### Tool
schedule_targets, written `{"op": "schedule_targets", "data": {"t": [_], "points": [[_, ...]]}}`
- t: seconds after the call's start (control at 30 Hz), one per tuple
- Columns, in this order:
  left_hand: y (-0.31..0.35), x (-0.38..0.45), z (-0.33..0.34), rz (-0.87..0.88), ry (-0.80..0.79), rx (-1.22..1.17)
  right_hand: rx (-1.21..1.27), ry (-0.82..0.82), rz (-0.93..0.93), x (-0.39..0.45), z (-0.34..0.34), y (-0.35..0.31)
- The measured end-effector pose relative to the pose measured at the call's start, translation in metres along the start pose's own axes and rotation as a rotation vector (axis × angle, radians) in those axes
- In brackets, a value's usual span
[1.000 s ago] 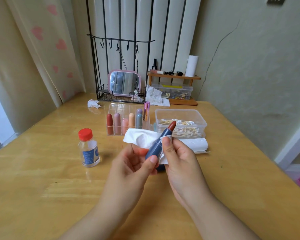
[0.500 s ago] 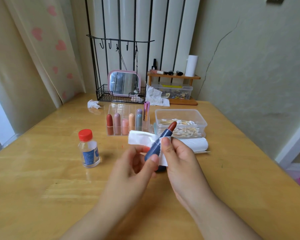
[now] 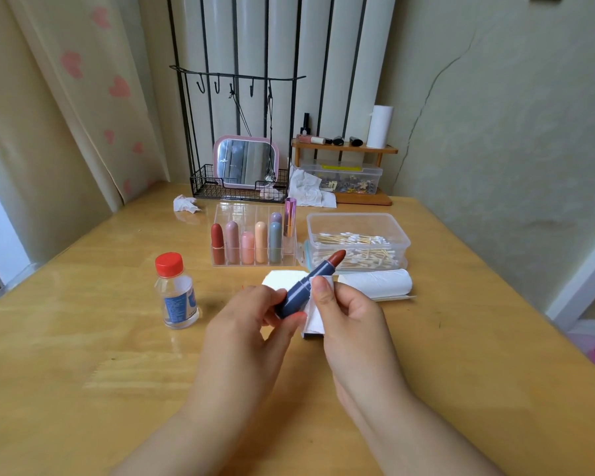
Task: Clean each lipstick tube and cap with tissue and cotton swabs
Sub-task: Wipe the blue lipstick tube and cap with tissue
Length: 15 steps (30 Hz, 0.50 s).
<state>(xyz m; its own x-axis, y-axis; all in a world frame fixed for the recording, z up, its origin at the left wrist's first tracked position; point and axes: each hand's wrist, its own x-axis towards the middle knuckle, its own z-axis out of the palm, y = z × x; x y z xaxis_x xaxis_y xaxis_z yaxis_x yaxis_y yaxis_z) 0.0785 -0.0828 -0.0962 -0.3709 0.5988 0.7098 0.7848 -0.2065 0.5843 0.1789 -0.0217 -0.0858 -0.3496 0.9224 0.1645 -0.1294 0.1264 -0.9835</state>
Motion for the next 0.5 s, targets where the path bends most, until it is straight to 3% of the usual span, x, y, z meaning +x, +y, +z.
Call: {"op": "schedule_targets", "data": {"t": [0.13, 0.23, 0.4, 0.5], "points": [[0.000, -0.001, 0.001, -0.010, -0.008, -0.032, 0.021, 0.052, -0.003, -0.001, -0.002, -0.005], [0.000, -0.002, 0.003, -0.148, -0.065, -0.125, -0.012, 0.096, -0.031, -0.003, -0.002, -0.009], [0.000, 0.000, 0.006, -0.415, -0.231, -0.378, -0.275, 0.086, -0.149, -0.004, -0.003, -0.013], [-0.011, 0.003, 0.006, -0.493, -0.189, -0.354, -0.418, 0.090, -0.175, 0.006, -0.014, -0.013]]}}
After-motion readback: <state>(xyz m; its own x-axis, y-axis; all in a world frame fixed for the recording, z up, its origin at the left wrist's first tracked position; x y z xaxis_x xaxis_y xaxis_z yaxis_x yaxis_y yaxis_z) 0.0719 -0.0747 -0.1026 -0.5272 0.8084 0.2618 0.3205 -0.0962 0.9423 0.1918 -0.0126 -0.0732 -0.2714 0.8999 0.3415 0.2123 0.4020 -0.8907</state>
